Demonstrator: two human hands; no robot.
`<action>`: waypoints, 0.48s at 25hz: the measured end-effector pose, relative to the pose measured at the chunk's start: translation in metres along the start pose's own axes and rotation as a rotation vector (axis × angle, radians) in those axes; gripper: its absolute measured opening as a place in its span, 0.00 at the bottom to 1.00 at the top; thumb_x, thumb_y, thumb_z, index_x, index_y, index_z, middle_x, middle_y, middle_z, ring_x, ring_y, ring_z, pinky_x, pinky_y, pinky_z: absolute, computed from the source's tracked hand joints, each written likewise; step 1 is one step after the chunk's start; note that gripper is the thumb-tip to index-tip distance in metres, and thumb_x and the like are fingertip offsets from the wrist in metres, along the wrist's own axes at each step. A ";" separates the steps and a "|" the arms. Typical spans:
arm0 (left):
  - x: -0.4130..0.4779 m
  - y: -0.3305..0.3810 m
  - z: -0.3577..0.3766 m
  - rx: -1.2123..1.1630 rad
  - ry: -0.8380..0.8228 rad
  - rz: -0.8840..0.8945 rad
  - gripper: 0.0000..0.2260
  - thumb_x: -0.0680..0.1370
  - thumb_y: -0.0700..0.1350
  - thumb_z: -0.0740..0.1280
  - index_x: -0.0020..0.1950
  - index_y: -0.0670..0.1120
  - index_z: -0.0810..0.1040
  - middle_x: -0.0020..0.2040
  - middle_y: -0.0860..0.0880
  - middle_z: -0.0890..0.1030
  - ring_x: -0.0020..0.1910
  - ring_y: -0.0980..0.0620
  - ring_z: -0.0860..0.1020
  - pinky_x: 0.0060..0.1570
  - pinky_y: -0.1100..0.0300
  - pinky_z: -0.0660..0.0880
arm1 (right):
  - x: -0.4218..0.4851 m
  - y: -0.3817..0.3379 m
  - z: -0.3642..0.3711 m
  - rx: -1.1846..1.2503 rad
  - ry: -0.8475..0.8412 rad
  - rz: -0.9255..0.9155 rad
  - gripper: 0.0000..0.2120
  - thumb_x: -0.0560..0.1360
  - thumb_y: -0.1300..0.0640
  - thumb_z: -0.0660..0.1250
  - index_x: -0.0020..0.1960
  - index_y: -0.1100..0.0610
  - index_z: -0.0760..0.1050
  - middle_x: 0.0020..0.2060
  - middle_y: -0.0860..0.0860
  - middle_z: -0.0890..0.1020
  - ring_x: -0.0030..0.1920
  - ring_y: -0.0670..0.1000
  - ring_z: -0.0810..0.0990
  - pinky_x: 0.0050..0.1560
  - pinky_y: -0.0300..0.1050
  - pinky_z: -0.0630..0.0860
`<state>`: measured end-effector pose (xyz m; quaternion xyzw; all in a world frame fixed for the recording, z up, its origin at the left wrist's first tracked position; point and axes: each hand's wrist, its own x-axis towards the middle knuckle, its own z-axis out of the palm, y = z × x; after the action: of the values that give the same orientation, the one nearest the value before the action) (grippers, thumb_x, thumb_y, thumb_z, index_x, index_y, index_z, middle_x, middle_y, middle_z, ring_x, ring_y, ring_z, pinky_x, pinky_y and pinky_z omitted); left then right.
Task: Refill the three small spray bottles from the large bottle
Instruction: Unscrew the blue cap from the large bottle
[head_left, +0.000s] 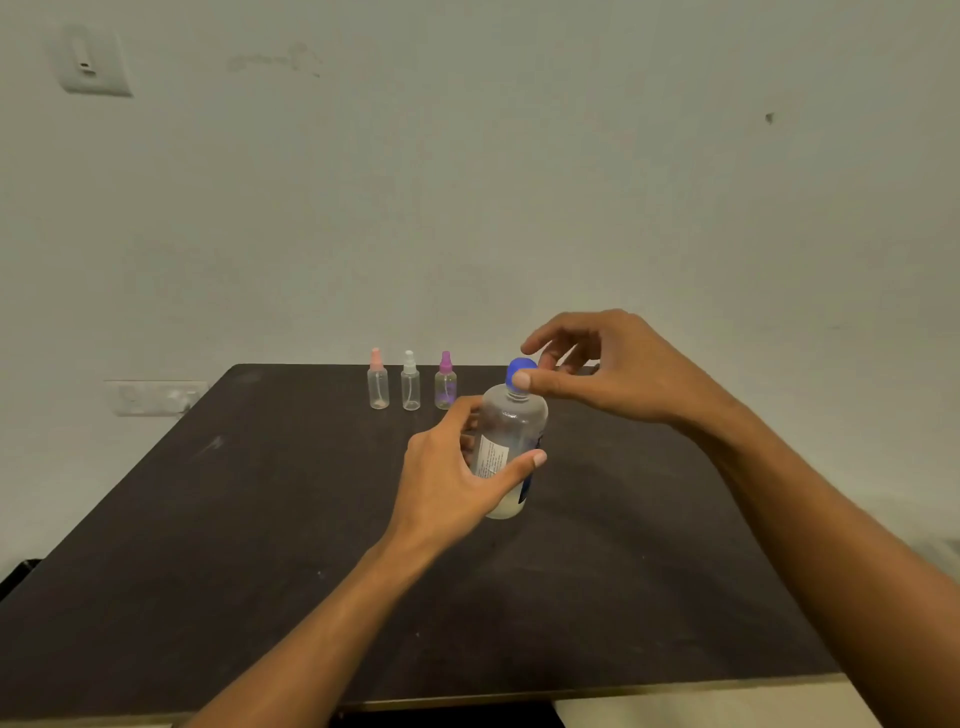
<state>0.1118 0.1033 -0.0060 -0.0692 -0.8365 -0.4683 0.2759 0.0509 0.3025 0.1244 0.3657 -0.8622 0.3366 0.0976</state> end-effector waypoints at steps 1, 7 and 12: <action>-0.002 0.000 0.000 0.004 -0.001 -0.011 0.35 0.68 0.72 0.75 0.70 0.59 0.72 0.62 0.59 0.82 0.54 0.60 0.81 0.53 0.72 0.75 | 0.005 -0.006 -0.004 -0.033 -0.011 -0.002 0.25 0.69 0.27 0.71 0.55 0.43 0.84 0.42 0.42 0.86 0.44 0.42 0.84 0.41 0.32 0.79; -0.009 0.002 -0.004 -0.003 -0.005 -0.030 0.35 0.66 0.74 0.73 0.69 0.61 0.71 0.63 0.61 0.80 0.50 0.64 0.79 0.48 0.77 0.72 | 0.026 -0.027 -0.007 -0.225 -0.158 -0.074 0.14 0.71 0.36 0.77 0.47 0.46 0.86 0.37 0.45 0.85 0.40 0.45 0.84 0.40 0.39 0.80; -0.012 -0.003 -0.006 -0.001 -0.005 -0.024 0.38 0.67 0.72 0.73 0.73 0.55 0.73 0.66 0.55 0.82 0.56 0.58 0.80 0.55 0.68 0.75 | 0.029 -0.031 -0.015 -0.250 -0.365 -0.151 0.08 0.77 0.52 0.77 0.56 0.44 0.85 0.51 0.38 0.85 0.52 0.38 0.83 0.50 0.36 0.83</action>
<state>0.1230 0.0980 -0.0119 -0.0604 -0.8378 -0.4719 0.2679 0.0508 0.2796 0.1635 0.4690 -0.8707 0.1474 0.0095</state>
